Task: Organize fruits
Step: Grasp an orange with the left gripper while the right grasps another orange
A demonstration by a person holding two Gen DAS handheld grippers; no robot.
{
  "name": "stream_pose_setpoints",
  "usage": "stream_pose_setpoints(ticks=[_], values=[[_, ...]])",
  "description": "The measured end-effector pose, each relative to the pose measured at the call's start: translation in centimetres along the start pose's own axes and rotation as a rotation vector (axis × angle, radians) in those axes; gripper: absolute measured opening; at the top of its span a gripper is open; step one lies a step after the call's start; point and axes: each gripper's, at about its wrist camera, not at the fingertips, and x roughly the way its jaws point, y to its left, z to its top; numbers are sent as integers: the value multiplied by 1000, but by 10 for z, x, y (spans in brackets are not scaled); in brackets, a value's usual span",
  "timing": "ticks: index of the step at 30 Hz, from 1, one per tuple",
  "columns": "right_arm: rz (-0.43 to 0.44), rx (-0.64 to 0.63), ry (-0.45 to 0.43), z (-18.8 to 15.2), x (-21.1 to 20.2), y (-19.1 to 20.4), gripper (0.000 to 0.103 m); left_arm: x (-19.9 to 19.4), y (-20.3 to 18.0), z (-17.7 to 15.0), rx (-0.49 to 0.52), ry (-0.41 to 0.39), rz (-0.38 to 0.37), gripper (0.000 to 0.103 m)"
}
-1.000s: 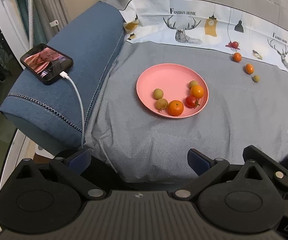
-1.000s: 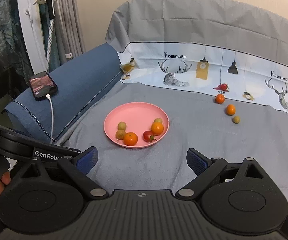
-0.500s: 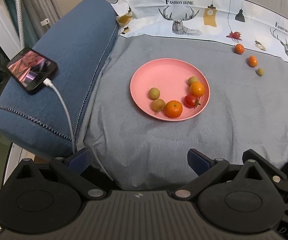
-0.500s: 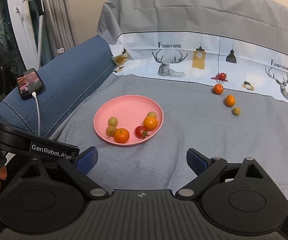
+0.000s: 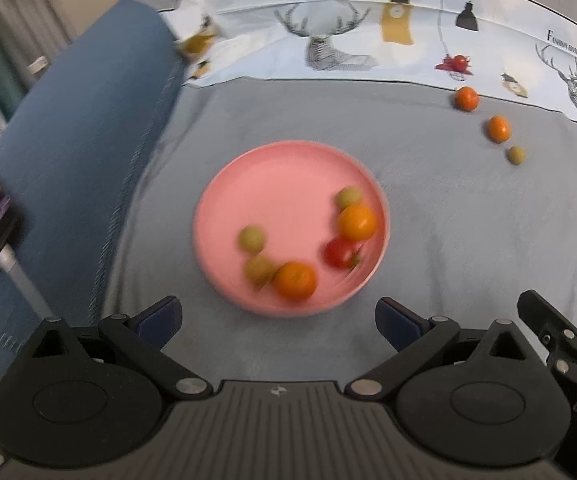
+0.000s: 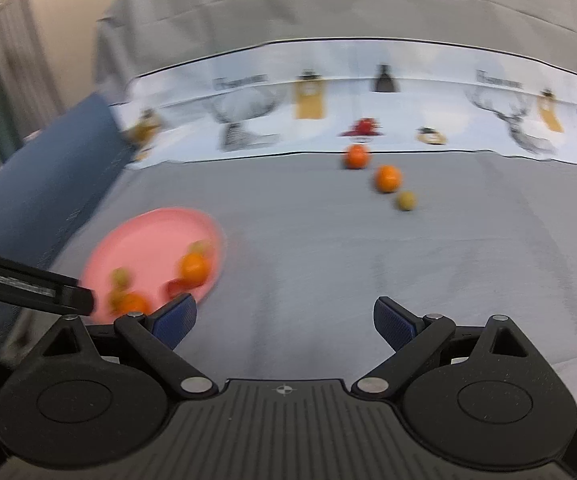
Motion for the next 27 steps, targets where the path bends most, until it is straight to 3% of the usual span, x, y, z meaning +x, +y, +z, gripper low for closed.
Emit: stream_pose_setpoints(ticks=[10,19,27], values=[[-135,80,-53,47,92,-77,96,72,-83,116,37,-73,-87,103],[-132,-45,-12,94,207,-116,96,150,-176,217,133,-103,-151,103],[-95,-123,37,109,264,-122,95,219,-232,244,250,-22,-224,103]])
